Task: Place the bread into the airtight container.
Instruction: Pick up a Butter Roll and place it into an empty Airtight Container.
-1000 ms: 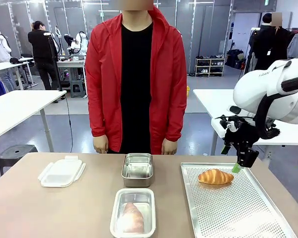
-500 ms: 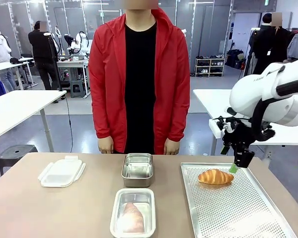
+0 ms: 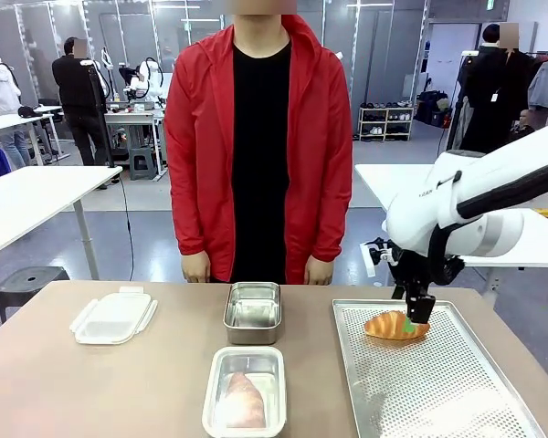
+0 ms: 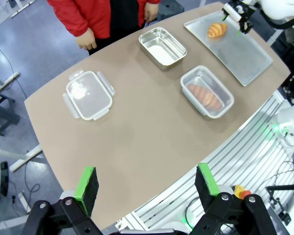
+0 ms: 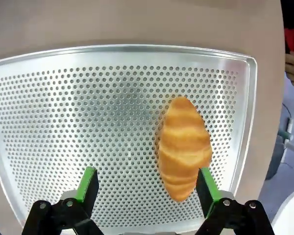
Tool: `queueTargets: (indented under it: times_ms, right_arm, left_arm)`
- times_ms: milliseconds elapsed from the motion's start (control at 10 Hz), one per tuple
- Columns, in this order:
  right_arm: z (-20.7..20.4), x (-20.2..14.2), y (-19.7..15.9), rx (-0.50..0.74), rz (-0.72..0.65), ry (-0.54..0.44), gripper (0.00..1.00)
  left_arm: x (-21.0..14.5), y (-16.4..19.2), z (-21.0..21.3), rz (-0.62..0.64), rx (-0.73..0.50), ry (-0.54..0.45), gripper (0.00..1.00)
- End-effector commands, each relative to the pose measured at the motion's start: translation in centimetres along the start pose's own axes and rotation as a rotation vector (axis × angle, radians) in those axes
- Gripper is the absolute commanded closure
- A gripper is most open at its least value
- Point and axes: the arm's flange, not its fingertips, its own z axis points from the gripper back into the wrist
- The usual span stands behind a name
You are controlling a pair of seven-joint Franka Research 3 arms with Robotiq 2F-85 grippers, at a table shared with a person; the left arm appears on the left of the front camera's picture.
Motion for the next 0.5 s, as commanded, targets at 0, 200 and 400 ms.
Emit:
queueTargets:
  times_ms: [0,200,400]
  right_arm:
    - [-1.6,0.4,-1.4,-0.011,-0.011,0.024,0.00]
    - [-3.1,0.0,-2.1,-0.048,-0.032,0.043,0.00]
    - [-4.4,-0.3,-2.7,-0.062,-0.028,0.046,0.00]
  left_arm:
    - [0.3,-0.1,0.1,-0.011,-0.013,-0.006,0.00]
    - [0.3,-0.1,0.1,-0.011,-0.013,-0.006,0.00]
    - [0.3,-0.1,0.1,-0.011,-0.013,-0.006,0.00]
